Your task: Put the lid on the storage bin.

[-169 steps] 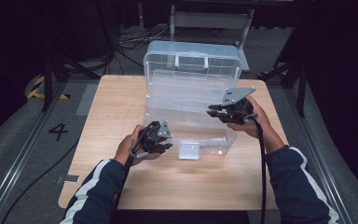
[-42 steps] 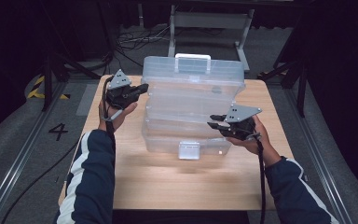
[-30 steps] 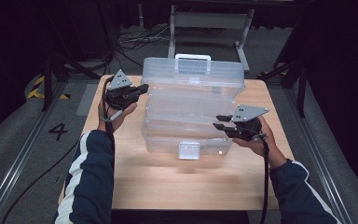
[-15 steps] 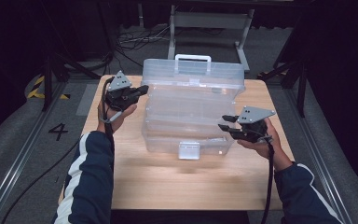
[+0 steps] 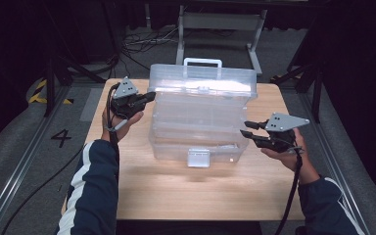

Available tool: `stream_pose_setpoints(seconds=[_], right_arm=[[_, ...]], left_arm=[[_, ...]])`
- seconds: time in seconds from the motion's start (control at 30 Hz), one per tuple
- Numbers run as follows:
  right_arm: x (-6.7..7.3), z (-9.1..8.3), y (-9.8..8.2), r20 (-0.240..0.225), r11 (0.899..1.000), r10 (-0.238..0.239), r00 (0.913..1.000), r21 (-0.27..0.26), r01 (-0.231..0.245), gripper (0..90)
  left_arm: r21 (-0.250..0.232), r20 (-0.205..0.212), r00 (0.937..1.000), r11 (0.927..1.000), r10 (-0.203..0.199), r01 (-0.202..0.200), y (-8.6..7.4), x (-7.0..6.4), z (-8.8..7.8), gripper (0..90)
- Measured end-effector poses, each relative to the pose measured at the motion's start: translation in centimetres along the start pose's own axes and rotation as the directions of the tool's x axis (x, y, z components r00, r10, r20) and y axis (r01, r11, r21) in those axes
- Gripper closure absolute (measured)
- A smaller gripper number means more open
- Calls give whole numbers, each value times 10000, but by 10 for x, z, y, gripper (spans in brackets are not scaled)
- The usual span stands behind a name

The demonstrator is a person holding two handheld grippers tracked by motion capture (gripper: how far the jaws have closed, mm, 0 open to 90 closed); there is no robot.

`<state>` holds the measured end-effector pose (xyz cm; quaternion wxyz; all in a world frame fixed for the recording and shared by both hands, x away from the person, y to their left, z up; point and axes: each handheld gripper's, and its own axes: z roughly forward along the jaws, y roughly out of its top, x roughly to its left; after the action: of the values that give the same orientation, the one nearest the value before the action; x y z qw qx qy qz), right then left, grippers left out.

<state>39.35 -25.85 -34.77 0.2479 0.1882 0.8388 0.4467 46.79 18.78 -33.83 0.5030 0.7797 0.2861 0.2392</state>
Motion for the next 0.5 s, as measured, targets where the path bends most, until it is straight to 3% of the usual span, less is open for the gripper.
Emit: stream_pose_setpoints(seconds=[0.17, 0.5], right_arm=[[0, -5, -2, 194, 9998, -114, 9997, 157, 111, 640], [-3, -6, -16, 319, 9985, 108, 9994, 535, -125, 594]], left_arm=[[0, -14, 10000, 10000, 61, -61, -1, -1, 0, 900], [151, -18, 9997, 9995, 263, -262, -4, -5, -3, 900]])
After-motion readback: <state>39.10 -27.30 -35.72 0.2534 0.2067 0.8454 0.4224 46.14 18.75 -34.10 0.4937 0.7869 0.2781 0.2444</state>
